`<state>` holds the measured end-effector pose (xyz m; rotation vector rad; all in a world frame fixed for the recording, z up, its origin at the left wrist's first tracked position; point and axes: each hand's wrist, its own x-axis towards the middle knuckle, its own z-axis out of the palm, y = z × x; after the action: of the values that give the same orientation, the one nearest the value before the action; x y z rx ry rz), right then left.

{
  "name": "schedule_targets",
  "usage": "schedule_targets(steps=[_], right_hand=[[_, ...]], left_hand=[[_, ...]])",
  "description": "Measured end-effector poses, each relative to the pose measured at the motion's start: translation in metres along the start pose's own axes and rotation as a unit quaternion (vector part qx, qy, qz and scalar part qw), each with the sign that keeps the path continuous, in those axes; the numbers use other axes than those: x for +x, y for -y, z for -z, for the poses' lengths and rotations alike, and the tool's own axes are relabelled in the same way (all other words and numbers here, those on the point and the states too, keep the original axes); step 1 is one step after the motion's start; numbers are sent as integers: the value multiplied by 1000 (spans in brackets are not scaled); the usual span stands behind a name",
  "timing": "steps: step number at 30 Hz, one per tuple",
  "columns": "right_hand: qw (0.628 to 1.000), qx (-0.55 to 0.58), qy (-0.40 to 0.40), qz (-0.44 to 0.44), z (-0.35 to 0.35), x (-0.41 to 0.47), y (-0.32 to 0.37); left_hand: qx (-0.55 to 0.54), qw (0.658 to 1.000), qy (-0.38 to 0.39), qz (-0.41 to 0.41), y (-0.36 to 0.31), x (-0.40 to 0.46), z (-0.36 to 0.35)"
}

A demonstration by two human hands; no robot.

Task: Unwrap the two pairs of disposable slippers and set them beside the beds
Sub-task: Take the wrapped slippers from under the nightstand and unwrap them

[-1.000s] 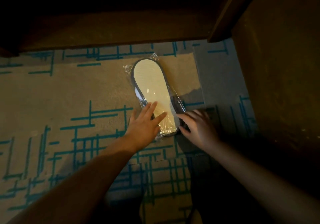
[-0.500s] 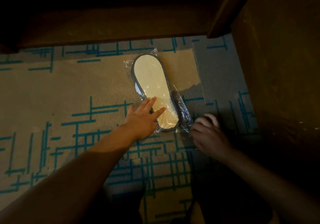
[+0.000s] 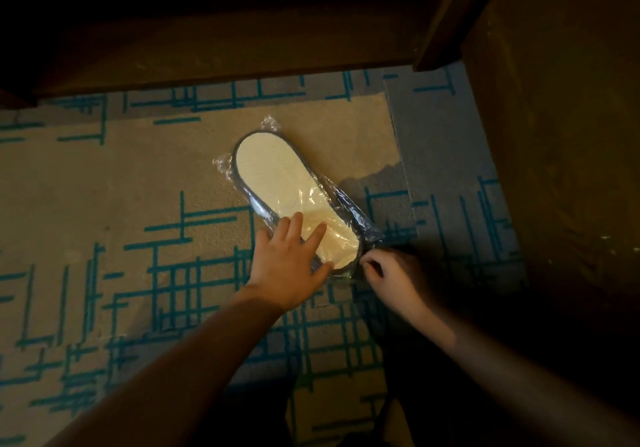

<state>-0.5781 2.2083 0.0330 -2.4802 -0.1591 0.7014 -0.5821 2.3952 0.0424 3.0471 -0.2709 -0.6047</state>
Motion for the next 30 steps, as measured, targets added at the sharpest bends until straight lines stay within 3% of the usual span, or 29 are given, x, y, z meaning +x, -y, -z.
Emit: schedule_targets(steps=[5,9,12,15,20,24,30], right_hand=[[994,54,-13,-95,9,13,4],[948,248,6,-201,11,21,18],[898,363,4,-247,10,21,30],[906,362,-23,-217,11,21,37],[890,402,9,-214,23,23,41],[923,331,19,-196,24,23,38],[912,379,43,-150,29,24,42]], left_hand=[[-39,994,-103,-2,16,7,6],[-19,1000,-6,5,34,7,-17],[-37,999,-14,33,34,2,-24],[-63,996,-35,49,26,0,-23],[-104,992,-49,58,27,-3,-22],[-100,993,-37,53,27,-5,-23],[-113,991,-33,66,24,-5,-24]])
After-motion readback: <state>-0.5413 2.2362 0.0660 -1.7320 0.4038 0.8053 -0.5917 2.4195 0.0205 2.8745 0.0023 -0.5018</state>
